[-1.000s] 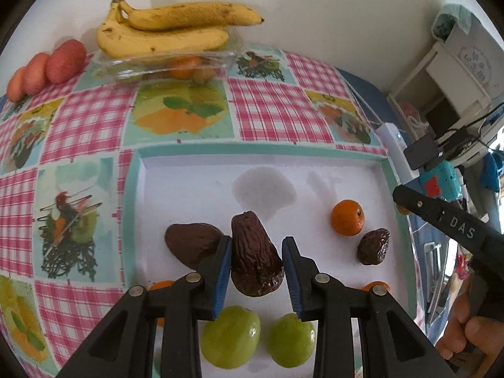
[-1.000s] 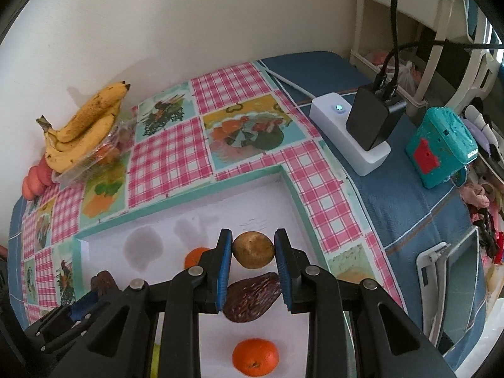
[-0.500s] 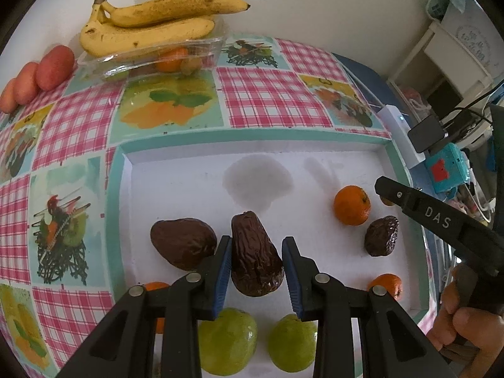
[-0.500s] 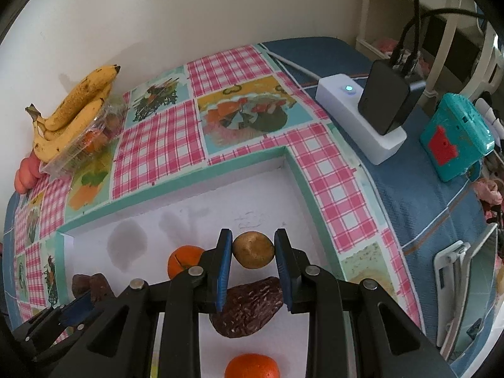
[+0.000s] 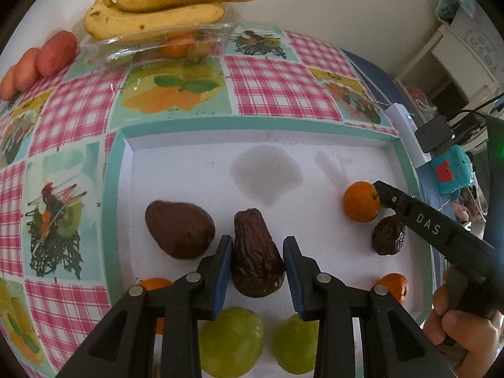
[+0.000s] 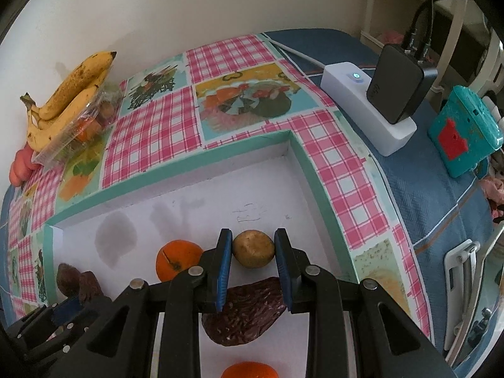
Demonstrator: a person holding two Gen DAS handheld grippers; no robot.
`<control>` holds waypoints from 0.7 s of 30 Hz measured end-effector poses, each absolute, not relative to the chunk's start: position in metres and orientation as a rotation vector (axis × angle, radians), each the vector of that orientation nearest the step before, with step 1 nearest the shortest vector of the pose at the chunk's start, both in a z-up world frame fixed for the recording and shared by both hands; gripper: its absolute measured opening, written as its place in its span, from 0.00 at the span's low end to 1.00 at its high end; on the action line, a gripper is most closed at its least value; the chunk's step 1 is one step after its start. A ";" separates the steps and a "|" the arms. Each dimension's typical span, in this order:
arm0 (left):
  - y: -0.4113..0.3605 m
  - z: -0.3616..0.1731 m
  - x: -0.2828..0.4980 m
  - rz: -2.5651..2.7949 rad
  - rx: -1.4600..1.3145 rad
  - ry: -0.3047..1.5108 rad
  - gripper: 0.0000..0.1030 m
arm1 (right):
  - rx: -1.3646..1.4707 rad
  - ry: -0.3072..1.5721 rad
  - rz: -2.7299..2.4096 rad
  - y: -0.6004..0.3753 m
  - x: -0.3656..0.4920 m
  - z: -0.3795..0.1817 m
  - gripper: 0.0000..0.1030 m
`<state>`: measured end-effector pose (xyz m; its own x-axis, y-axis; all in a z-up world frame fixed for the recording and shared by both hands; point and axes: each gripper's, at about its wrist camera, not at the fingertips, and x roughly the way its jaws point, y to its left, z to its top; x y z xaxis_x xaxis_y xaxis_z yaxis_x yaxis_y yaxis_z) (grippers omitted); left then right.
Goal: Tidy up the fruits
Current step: 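Carry the kiwi and date over the white tray with both tools, then open both tools to drop the kiwi and date into the tray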
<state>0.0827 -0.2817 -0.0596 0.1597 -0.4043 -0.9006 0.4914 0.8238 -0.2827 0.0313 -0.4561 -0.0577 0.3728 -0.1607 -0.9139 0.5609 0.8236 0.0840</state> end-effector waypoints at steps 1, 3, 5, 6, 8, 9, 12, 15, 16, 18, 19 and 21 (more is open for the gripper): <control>-0.282 -0.059 0.083 -0.641 0.083 1.257 0.35 | 0.417 1.100 -0.479 -0.456 0.031 -0.058 0.28; -0.282 -0.060 0.083 -0.640 0.079 1.258 0.35 | 0.409 1.103 -0.476 -0.456 0.032 -0.058 0.28; -0.282 -0.060 0.083 -0.640 0.079 1.259 0.35 | 0.398 1.107 -0.475 -0.455 0.032 -0.058 0.28; -0.282 -0.060 0.083 -0.639 0.080 1.260 0.35 | 0.396 1.109 -0.476 -0.455 0.032 -0.058 0.28; -0.282 -0.059 0.083 -0.637 0.083 1.265 0.35 | 0.393 1.113 -0.476 -0.455 0.033 -0.058 0.28; -0.282 -0.059 0.083 -0.636 0.087 1.267 0.35 | 0.392 1.116 -0.476 -0.455 0.033 -0.058 0.28; -0.281 -0.056 0.084 -0.629 0.095 1.264 0.36 | 0.385 1.125 -0.482 -0.457 0.034 -0.058 0.31; -0.280 -0.051 0.083 -0.635 0.094 1.260 0.45 | 0.384 1.126 -0.486 -0.458 0.032 -0.058 0.41; -0.280 -0.048 0.083 -0.638 0.096 1.255 0.48 | 0.382 1.125 -0.487 -0.458 0.032 -0.057 0.41; -0.281 -0.044 0.082 -0.644 0.100 1.246 0.49 | 0.378 1.125 -0.489 -0.457 0.031 -0.055 0.41; -0.281 -0.041 0.082 -0.650 0.098 1.245 0.50 | 0.376 1.123 -0.490 -0.457 0.030 -0.053 0.41; -0.281 -0.036 0.081 -0.661 0.094 1.245 0.53 | 0.366 1.119 -0.490 -0.455 0.030 -0.049 0.42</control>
<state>0.0813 -0.2810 -0.0360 0.1616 -0.4126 -0.8965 0.5112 0.8120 -0.2816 0.0299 -0.4551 -0.0485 0.3501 -0.1891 -0.9174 0.5463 0.8368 0.0360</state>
